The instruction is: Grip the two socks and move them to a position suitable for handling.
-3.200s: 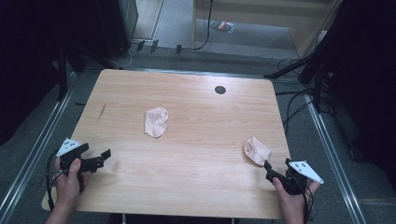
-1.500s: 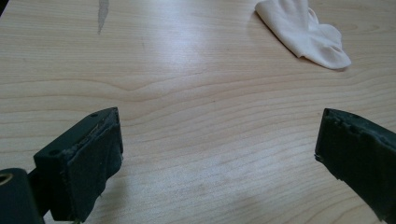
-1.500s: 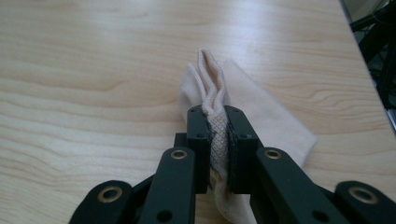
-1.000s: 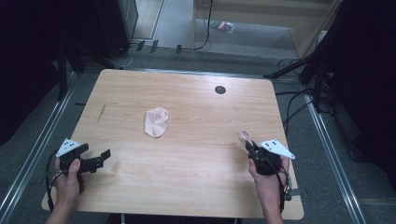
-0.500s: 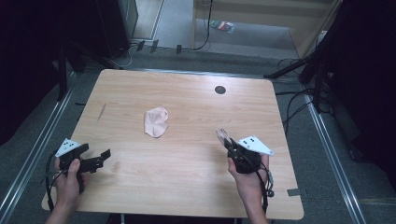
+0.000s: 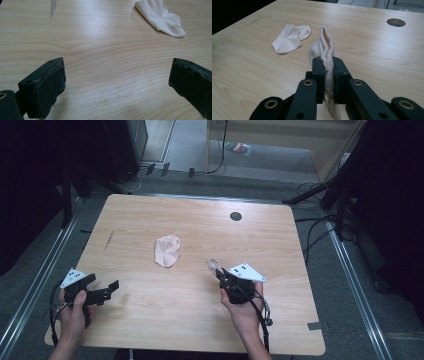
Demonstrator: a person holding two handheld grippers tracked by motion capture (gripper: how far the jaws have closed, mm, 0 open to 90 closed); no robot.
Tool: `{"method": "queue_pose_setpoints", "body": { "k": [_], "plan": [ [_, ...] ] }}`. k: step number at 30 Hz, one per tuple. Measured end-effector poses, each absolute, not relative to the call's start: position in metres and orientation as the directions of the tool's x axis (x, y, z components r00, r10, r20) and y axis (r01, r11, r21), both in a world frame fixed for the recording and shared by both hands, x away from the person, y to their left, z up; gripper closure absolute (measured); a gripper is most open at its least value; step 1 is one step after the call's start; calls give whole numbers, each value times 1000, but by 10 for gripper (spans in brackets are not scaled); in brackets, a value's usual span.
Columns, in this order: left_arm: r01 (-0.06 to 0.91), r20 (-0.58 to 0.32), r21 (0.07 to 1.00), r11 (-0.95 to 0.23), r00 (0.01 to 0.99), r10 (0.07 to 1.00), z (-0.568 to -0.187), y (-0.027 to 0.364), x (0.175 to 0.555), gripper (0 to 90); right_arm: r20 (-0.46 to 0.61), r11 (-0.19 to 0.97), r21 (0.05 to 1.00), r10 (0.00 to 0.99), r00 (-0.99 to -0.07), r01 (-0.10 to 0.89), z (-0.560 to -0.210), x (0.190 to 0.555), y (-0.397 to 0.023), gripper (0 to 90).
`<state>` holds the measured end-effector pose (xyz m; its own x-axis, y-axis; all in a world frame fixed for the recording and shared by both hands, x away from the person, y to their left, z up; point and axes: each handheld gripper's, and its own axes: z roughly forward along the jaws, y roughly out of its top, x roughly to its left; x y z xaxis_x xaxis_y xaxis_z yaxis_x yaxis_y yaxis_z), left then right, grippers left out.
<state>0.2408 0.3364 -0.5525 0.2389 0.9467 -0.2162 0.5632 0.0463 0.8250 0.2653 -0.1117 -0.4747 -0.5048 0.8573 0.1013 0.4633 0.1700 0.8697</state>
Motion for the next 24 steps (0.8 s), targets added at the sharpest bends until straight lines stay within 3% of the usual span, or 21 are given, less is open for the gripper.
{"method": "queue_pose_setpoints", "body": {
  "k": [20, 24],
  "plan": [
    [524, -126, 850, -48, 290, 949, -540, 314, 233, 8, 84, 254, 837, 816, -572, 485, -510, 247, -63, 829],
    [506, -115, 859, -75, 334, 936, -536, 295, 230, 8, 125, 252, 825, 792, -598, 505, -520, 245, -56, 691]
  ]
}}
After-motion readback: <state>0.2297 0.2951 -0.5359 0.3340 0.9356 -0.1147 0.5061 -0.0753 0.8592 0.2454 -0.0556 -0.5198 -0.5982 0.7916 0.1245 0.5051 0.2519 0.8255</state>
